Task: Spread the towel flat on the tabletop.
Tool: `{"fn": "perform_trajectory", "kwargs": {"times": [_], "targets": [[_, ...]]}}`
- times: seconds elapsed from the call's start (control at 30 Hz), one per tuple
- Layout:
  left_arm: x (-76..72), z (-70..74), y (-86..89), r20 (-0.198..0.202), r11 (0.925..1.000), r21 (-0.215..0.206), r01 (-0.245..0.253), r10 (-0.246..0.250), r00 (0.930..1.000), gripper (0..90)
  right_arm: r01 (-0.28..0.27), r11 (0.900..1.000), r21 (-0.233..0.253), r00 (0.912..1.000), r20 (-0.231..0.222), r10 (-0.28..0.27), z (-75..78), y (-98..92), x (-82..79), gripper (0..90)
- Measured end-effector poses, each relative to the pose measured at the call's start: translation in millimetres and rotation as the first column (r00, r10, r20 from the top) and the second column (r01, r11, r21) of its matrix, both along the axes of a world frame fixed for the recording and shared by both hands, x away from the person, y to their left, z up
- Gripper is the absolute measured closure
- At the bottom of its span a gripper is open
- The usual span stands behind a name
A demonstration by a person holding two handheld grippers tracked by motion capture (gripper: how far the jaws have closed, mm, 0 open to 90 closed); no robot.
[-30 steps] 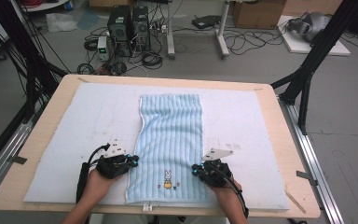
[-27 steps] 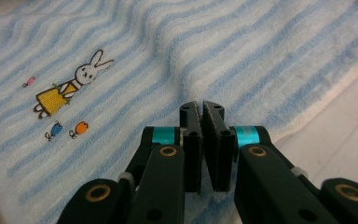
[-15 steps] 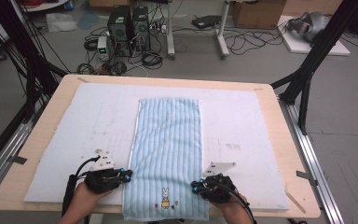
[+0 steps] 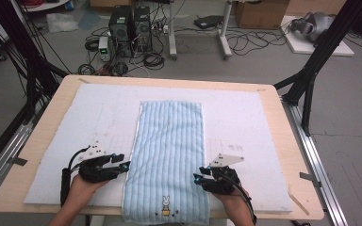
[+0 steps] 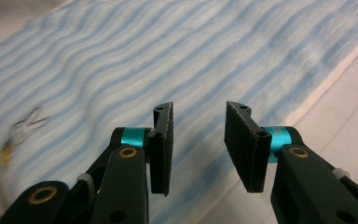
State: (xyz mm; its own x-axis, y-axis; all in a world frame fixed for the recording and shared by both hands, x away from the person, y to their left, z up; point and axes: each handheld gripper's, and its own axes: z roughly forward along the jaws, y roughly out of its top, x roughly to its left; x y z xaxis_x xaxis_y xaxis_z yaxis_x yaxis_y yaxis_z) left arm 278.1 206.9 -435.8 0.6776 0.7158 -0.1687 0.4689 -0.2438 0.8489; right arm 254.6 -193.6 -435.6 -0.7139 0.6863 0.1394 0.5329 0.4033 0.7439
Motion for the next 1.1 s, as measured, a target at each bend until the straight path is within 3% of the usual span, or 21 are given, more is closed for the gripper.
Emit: {"fn": "perform_trajectory", "kwargs": {"times": [0.2,0.33,0.47,0.53,0.63,0.7,0.77,0.97,1.03,1.1], "targets": [[21.1,1.8,3.4,-0.002,0.9990,-0.022,-0.040,0.040,0.9992,56.3,-0.019,0.999,-0.035,0.9998,-0.007,0.019,-4.4,12.7,22.1,65.2],[33.6,3.0,2.8,-0.003,0.9988,-0.024,-0.043,0.043,0.9991,56.3,-0.033,0.997,-0.069,0.9994,-0.016,0.031,-6.3,14.6,31.9,73.8],[45.8,3.7,3.1,-0.006,0.9986,-0.027,-0.046,0.045,0.9990,56.0,-0.070,0.995,-0.072,0.9968,-0.044,0.067,-5.2,12.8,32.7,86.3],[50.9,4.2,3.7,-0.003,0.9986,-0.026,-0.047,0.047,0.9989,55.7,-0.096,0.991,-0.093,0.9946,-0.049,0.092,-3.4,12.0,30.4,86.7],[57.8,4.9,3.3,-0.003,0.9985,-0.024,-0.049,0.049,0.9988,54.9,-0.134,0.987,-0.084,0.9890,-0.076,0.127,-2.6,7.0,28.7,86.5],[62.4,4.3,2.2,0.001,0.9982,-0.029,-0.053,0.053,0.9986,53.9,-0.138,0.988,-0.069,0.9882,-0.078,0.132,-3.0,4.8,29.0,81.0],[67.0,3.5,0.6,0.016,0.9967,-0.032,-0.075,0.075,0.9970,53.9,-0.140,0.988,-0.061,0.9895,-0.042,0.138,-1.7,4.5,30.2,72.5],[91.6,10.9,-9.8,0.021,0.9949,-0.025,-0.097,0.098,0.9950,52.8,-0.060,0.998,0.013,0.9974,0.040,0.060,5.8,-4.1,33.1,57.1],[103.2,11.2,-13.7,0.024,0.9939,-0.050,-0.098,0.100,0.9947,52.1,-0.031,0.999,0.009,0.9981,0.053,0.031,5.9,-6.9,34.0,47.7],[115.3,11.5,-18.8,0.017,0.9933,-0.066,-0.094,0.096,0.9953,49.1,0.008,1.000,0.010,0.9981,0.061,-0.008,5.1,-9.9,35.2,44.5]]}}
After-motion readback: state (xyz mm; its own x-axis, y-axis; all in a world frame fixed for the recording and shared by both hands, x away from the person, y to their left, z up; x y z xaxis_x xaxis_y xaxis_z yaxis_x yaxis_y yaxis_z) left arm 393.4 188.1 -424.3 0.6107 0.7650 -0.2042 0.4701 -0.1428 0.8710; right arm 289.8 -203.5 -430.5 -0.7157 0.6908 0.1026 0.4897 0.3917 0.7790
